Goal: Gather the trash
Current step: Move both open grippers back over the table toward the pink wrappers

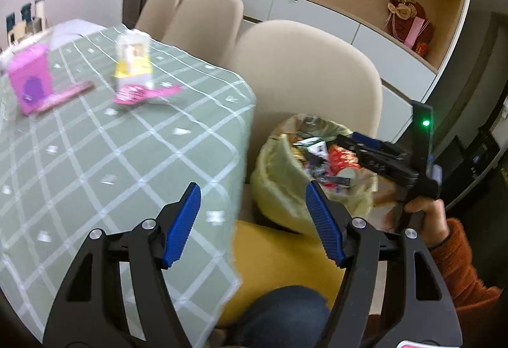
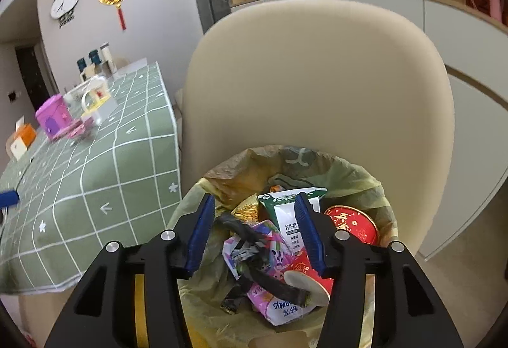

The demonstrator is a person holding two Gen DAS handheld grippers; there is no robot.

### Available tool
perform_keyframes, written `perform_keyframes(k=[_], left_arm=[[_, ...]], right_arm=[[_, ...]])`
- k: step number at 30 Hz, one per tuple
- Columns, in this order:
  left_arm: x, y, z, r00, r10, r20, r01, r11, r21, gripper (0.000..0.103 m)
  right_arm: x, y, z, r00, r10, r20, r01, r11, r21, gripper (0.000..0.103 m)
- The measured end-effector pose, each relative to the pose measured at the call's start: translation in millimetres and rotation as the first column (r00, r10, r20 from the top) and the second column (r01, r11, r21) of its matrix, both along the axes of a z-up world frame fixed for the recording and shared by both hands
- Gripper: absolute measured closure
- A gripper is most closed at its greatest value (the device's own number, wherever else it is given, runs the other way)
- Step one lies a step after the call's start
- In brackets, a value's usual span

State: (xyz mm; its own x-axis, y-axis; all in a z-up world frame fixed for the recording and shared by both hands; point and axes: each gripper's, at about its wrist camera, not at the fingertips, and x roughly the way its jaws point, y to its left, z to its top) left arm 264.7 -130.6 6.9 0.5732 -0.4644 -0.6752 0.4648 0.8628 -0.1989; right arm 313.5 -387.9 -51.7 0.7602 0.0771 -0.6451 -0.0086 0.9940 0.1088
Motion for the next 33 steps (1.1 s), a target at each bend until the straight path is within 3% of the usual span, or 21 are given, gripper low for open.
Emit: perform_keyframes(k=[3, 7, 12, 17, 24, 28, 33], left_arm=[[4.0, 25.9, 3.9, 0.999, 0.045, 0.027, -0.046, 0.998, 0.037, 0.038], [13.7, 61.5, 13.0, 0.994, 0.093, 0.050, -0.095, 0.995, 0.043, 0.038], [31.5, 101.0, 22.8, 0.988, 0.146, 0.056, -0.148, 0.988, 0.045, 0.038], [50.0, 135.4, 22.1, 0.986, 0.164, 0.040, -0.165, 0.986, 0.025, 0.038], [86.1, 171.6, 16.1, 0.996, 0.084, 0.041, -0.082, 0.996, -0.028, 0.038], [116.7, 173.5, 12.2, 0.993, 0.030, 0.116, -0.038, 0.997, 0.065, 0.038], [171.0, 161.2, -7.0, 0.993, -0.041, 0.109, 0.019, 0.981, 0.194, 0.038]], right_arm=[[-2.1, 12.1, 7.6, 0.999, -0.027, -0.018, 0.025, 0.997, -0.077, 0.054], [-8.2, 37.5, 30.9, 0.999, -0.027, 0.021, 0.029, 0.993, -0.113, 0.054], [-16.8, 87.7, 62.7, 0.995, 0.049, 0.090, -0.032, 0.983, -0.180, 0.054], [-14.6, 141.3, 76.0, 0.981, 0.161, 0.112, -0.130, 0.962, -0.242, 0.054], [6.4, 178.1, 67.1, 0.966, 0.250, 0.064, -0.236, 0.956, -0.172, 0.054], [18.3, 190.6, 62.6, 0.963, 0.265, 0.044, -0.255, 0.954, -0.160, 0.054], [30.7, 199.2, 56.9, 0.962, 0.272, 0.013, -0.266, 0.948, -0.174, 0.054]])
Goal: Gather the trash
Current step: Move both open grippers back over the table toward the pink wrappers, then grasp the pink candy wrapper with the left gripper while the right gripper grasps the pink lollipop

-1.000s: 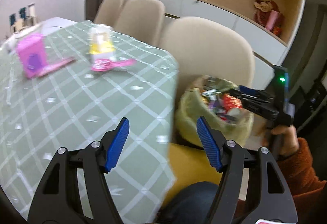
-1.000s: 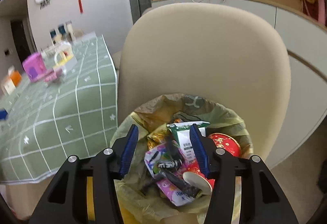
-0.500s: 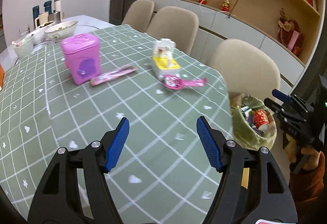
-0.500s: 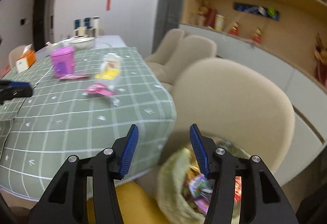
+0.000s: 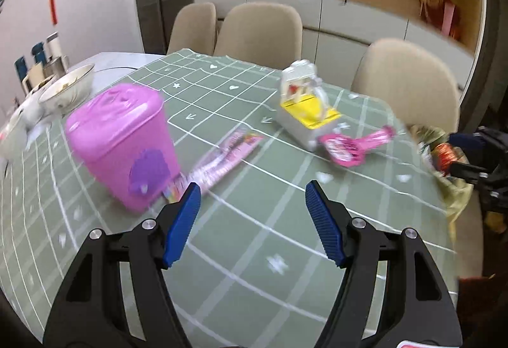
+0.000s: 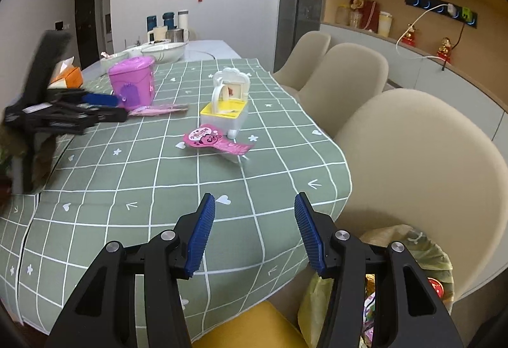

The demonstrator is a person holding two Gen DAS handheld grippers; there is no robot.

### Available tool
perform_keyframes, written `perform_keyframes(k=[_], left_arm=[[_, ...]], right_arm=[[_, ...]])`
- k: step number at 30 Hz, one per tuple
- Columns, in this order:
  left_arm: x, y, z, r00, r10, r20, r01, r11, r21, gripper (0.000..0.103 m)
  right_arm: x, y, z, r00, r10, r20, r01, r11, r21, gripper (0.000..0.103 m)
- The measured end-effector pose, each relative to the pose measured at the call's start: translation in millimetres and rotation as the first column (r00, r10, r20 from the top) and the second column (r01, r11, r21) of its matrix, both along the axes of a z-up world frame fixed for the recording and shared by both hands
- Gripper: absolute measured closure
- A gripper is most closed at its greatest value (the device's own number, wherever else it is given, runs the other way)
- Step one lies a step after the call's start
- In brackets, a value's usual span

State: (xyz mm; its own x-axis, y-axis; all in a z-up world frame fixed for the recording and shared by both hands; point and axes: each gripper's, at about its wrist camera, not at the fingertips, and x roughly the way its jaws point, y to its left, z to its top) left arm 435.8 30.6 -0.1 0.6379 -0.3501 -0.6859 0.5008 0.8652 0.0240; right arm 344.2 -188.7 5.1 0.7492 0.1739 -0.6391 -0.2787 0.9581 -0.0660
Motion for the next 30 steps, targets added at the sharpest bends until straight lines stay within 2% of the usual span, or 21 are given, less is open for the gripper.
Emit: perform_keyframes(k=[3, 6, 9, 11, 14, 17, 21, 23, 25, 27, 30], left_arm=[[30.1, -4.5, -5.5, 1.000, -0.015, -0.023, 0.016, 1.000, 0.022, 0.038], [54.2, -3.1, -12.7, 0.994, -0.033, -0.101, 0.032, 0.999, -0.006, 0.038], [61.0, -1.2, -20.5, 0.987, -0.015, -0.160, 0.016, 1.000, 0.002, 0.038], [55.1, 4.4, -22.7, 0.980, -0.018, -0.200, 0.013, 1.000, -0.028, 0.038], [27.6, 19.3, -20.3, 0.966, -0.043, -0.253, 0.015, 0.994, -0.111, 0.038], [-1.2, 25.2, -16.7, 0.962, -0.067, -0.265, 0.032, 0.990, -0.134, 0.038], [-38.9, 32.5, -7.5, 0.963, -0.136, -0.232, 0.105, 0.984, -0.142, 0.038], [-50.7, 37.2, -4.5, 0.965, -0.152, -0.212, 0.125, 0.983, -0.135, 0.038], [-57.4, 41.2, -3.2, 0.973, -0.141, -0.184, 0.125, 0.987, -0.098, 0.037], [-55.8, 43.2, -6.6, 0.978, -0.106, -0.178, 0.096, 0.993, -0.063, 0.037], [-41.6, 41.0, -10.7, 0.980, -0.022, -0.199, 0.012, 0.999, -0.052, 0.037]], right_arm=[[5.6, 4.7, -3.0, 1.000, 0.000, -0.004, 0.000, 1.000, -0.031, 0.054], [14.9, 8.3, -1.1, 1.000, 0.024, -0.014, -0.024, 1.000, -0.019, 0.054], [31.9, 13.6, 3.6, 0.997, 0.072, -0.017, -0.072, 0.997, -0.001, 0.054], [49.3, 20.8, 3.8, 0.995, 0.096, -0.036, -0.097, 0.995, -0.015, 0.054], [77.1, 28.0, -0.8, 0.987, 0.143, -0.070, -0.143, 0.990, 0.003, 0.054], [105.5, 30.4, -5.3, 0.981, 0.169, -0.097, -0.163, 0.985, 0.063, 0.054], [131.3, 31.9, -19.3, 0.970, 0.172, -0.171, -0.148, 0.979, 0.143, 0.054], [129.2, 32.0, -26.7, 0.965, 0.161, -0.205, -0.127, 0.977, 0.168, 0.054], [117.2, 35.1, -31.2, 0.957, 0.191, -0.219, -0.149, 0.969, 0.195, 0.054], [97.3, 40.7, -33.0, 0.949, 0.227, -0.217, -0.186, 0.963, 0.196, 0.054], [65.9, 48.3, -31.9, 0.935, 0.277, -0.220, -0.240, 0.954, 0.181, 0.054]])
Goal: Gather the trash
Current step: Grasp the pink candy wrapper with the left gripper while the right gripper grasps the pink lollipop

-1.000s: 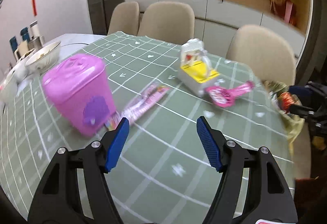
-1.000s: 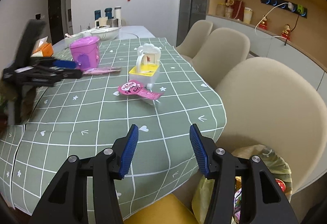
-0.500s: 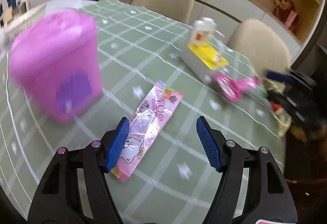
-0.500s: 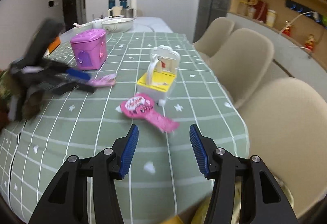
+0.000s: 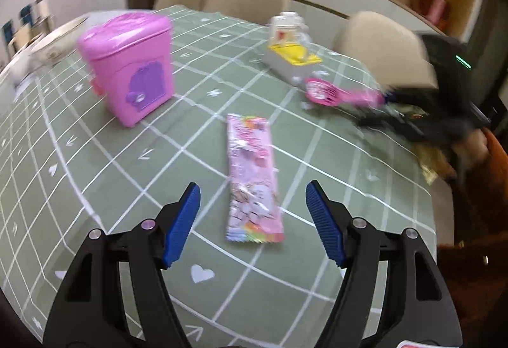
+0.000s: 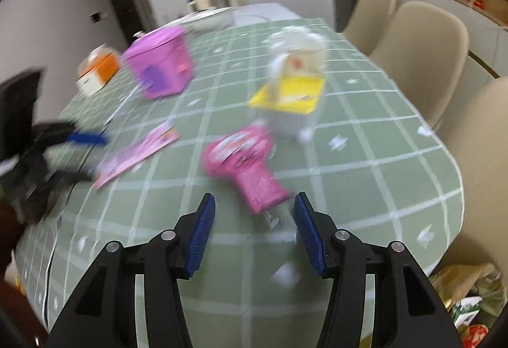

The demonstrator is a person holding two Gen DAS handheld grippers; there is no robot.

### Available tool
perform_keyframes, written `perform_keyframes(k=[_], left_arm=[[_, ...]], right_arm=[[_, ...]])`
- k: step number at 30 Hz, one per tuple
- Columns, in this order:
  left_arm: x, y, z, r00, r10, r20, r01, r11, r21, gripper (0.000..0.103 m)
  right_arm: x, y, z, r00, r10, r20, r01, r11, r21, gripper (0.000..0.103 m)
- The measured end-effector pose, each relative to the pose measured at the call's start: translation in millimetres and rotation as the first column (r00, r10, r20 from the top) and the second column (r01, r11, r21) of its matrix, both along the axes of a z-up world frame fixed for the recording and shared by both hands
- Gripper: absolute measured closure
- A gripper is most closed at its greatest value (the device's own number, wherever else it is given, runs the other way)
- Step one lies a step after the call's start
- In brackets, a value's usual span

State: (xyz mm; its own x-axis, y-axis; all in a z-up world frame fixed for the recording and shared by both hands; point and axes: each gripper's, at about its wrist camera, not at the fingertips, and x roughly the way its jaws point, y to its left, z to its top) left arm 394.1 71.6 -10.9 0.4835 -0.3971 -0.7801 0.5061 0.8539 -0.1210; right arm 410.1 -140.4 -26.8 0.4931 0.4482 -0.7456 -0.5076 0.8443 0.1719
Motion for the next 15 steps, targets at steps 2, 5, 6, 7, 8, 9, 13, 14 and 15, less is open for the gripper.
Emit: perform_keyframes(k=[2, 5, 6, 7, 8, 9, 13, 14, 15], left_arm=[[3.5, -0.5, -2.4, 1.000, 0.024, -0.011, -0.024, 1.000, 0.004, 0.037], [3.8, -12.3, -5.6, 0.999, 0.048, -0.003, -0.048, 0.997, 0.054, 0.040], [4.0, -16.1, -7.8, 0.998, 0.066, -0.008, -0.066, 0.995, 0.071, 0.046], [4.5, -19.0, -10.8, 0.996, 0.081, -0.021, -0.079, 0.994, 0.080, 0.054], [3.2, -20.4, -11.7, 0.995, 0.095, -0.015, -0.094, 0.992, 0.089, 0.057], [1.1, -22.2, -11.8, 0.994, 0.105, -0.002, -0.105, 0.990, 0.099, 0.069], [-10.3, -19.8, -7.1, 0.991, 0.131, 0.005, -0.131, 0.989, 0.066, 0.077], [-14.1, -18.6, -4.9, 0.990, 0.138, 0.017, -0.138, 0.988, 0.061, 0.078], [-18.6, -17.5, -2.1, 0.989, 0.145, 0.037, -0.146, 0.988, 0.057, 0.078]], right_arm=[[-14.9, 2.1, 4.4, 0.999, -0.001, 0.033, 0.002, 0.999, -0.032, 0.054], [-35.3, 1.3, 16.3, 0.990, -0.020, 0.141, 0.035, 0.994, -0.105, 0.054], [-39.6, 0.9, 20.5, 0.984, -0.019, 0.176, 0.042, 0.991, -0.127, 0.054], [-42.8, 0.7, 24.9, 0.979, -0.015, 0.205, 0.045, 0.989, -0.142, 0.054], [-42.5, -1.0, 28.3, 0.976, -0.016, 0.216, 0.048, 0.989, -0.143, 0.054], [-40.6, -2.7, 31.7, 0.976, -0.024, 0.215, 0.053, 0.990, -0.130, 0.054], [-24.7, -5.8, 40.2, 0.982, -0.044, 0.186, 0.054, 0.997, -0.052, 0.054], [-19.6, -2.1, 39.9, 0.980, -0.041, 0.195, 0.055, 0.996, -0.065, 0.054], [-13.2, 3.4, 37.7, 0.980, -0.035, 0.198, 0.053, 0.995, -0.088, 0.054]])
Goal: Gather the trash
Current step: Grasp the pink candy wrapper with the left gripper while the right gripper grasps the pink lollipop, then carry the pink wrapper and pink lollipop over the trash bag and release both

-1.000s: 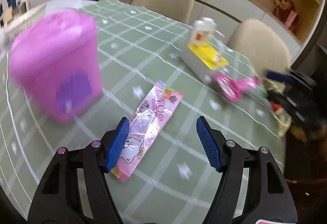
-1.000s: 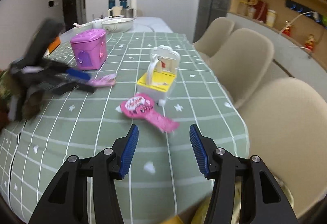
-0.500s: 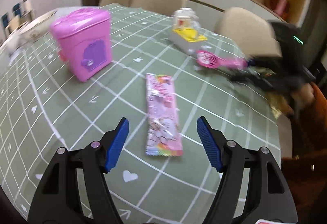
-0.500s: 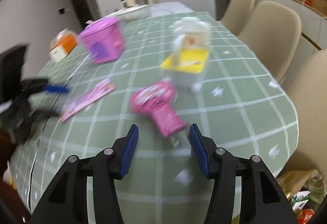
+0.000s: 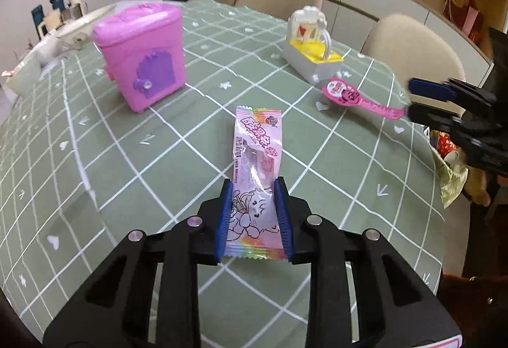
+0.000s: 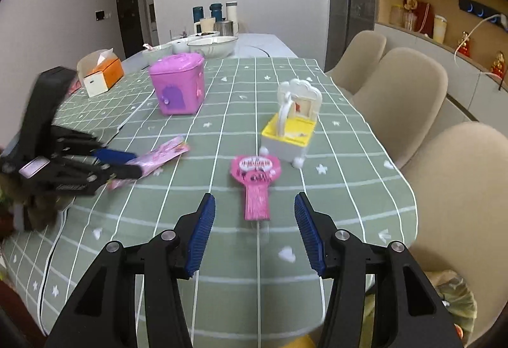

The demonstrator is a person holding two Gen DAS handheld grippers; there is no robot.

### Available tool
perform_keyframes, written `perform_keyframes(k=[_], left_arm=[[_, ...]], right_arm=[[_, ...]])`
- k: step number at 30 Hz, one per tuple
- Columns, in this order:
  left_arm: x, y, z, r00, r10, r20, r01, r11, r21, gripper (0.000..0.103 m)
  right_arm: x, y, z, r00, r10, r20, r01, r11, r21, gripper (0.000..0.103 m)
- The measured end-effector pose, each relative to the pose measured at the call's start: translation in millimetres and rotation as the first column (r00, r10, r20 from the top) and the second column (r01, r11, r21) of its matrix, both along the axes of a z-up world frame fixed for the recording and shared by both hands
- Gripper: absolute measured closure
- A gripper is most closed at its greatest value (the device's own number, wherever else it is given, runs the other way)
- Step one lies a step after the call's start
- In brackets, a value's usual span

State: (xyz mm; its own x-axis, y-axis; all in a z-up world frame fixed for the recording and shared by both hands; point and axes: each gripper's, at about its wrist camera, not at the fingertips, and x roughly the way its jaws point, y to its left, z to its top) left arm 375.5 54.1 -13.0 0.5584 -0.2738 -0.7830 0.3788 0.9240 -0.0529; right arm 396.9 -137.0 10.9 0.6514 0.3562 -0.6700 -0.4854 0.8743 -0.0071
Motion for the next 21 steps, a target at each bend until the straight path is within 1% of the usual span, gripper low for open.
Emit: perform_keyframes(k=[4, 8, 11, 14, 17, 18, 21], left_arm=[[-11.1, 6.5, 9.7, 0.999, 0.018, 0.044, -0.017, 1.000, -0.022, 0.078], [-10.1, 14.4, 9.0, 0.999, 0.020, 0.029, -0.018, 0.998, -0.053, 0.078], [-6.2, 16.7, 3.8, 1.000, 0.026, 0.002, -0.026, 0.998, -0.065, 0.078], [-4.8, 19.5, 1.5, 0.999, 0.041, -0.004, -0.041, 0.997, -0.064, 0.078], [-4.5, 21.3, 2.0, 0.999, 0.047, 0.002, -0.047, 0.997, -0.067, 0.078], [-4.4, 21.2, 1.5, 0.999, 0.049, 0.003, -0.049, 0.997, -0.066, 0.078], [-4.1, 20.0, 0.2, 0.998, 0.060, 0.009, -0.060, 0.997, -0.053, 0.078]], right_arm=[[26.5, 22.1, -19.1, 0.998, -0.012, -0.054, 0.008, 0.997, -0.070, 0.054], [47.7, 27.6, -33.9, 0.991, -0.038, -0.130, 0.033, 0.999, -0.034, 0.054], [61.2, 29.8, -39.5, 0.986, -0.053, -0.160, 0.053, 0.999, -0.001, 0.054], [64.9, 34.1, -39.2, 0.988, -0.071, -0.138, 0.068, 0.997, -0.028, 0.055], [54.7, 35.7, -31.7, 0.993, -0.088, -0.075, 0.084, 0.995, -0.057, 0.056], [48.3, 35.4, -27.5, 0.994, -0.087, -0.059, 0.084, 0.995, -0.052, 0.056], [32.3, 30.4, -17.9, 0.996, -0.062, -0.058, 0.061, 0.998, -0.016, 0.056]])
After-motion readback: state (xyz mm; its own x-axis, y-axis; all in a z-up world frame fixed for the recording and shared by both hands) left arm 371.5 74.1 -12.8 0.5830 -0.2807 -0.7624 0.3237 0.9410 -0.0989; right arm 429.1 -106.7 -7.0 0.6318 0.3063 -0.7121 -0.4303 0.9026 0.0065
